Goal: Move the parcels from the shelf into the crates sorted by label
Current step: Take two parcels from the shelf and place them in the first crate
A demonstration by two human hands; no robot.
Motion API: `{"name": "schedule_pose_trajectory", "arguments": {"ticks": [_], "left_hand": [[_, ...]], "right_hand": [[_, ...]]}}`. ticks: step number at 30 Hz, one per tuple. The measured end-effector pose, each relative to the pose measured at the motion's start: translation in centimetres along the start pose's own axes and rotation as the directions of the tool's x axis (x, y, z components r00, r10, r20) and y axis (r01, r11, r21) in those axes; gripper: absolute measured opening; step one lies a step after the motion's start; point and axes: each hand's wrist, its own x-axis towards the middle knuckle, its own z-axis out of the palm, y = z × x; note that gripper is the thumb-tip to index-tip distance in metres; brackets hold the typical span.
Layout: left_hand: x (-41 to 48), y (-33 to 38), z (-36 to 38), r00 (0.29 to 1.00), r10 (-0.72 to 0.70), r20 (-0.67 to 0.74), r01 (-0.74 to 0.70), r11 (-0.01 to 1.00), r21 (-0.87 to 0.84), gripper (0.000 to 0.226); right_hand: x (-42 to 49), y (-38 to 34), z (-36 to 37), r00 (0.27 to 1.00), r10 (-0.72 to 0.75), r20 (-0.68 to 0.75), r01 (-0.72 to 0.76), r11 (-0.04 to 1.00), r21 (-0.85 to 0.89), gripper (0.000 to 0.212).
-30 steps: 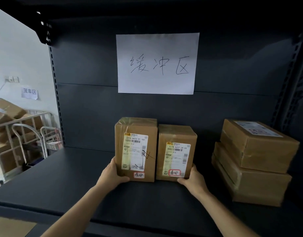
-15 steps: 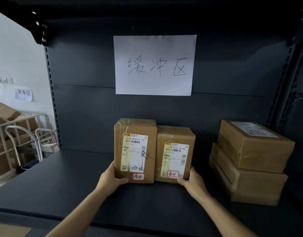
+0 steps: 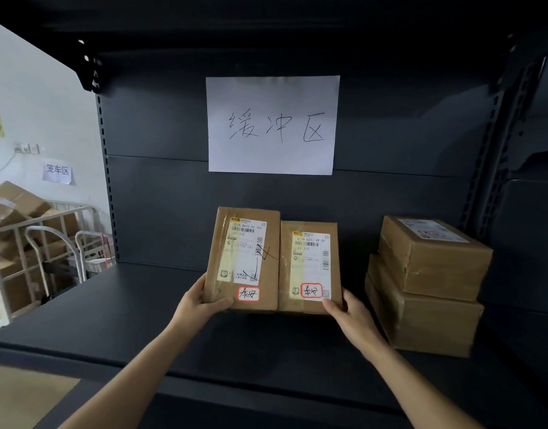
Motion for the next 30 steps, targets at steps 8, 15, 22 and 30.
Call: {"name": "schedule_pose_trajectory", "arguments": {"ticks": [8, 15, 22, 30], "left_hand": [[-4.4, 1.5, -1.9, 0.995, 0.017, -0.098, -0.018, 1.0, -0.008, 0.052], [-9.2, 2.3, -6.4, 0.975, 0.017, -0.222, -0.003, 0.998, 0.06, 0.069], [-14.5, 3.0, -11.8, 0.919, 0.048, -0.392, -0.001, 0.993, 0.119, 0.071], [-22.4, 3.5, -21.1, 0.844, 0.047, -0.535, 0.05, 0.985, 0.165, 0.093]], "right_hand": [[-1.5, -1.3, 1.6, 0.995, -0.086, 0.057, 0.082, 0.995, 0.059, 0.048], [-3.3, -3.7, 5.5, 0.971, -0.182, 0.153, 0.162, 0.978, 0.133, 0.043], [-5.1, -7.6, 10.4, 0.932, -0.253, 0.258, 0.209, 0.96, 0.186, 0.044], [-10.0, -14.2, 18.5, 0.869, -0.369, 0.331, 0.293, 0.921, 0.257, 0.035]]}}
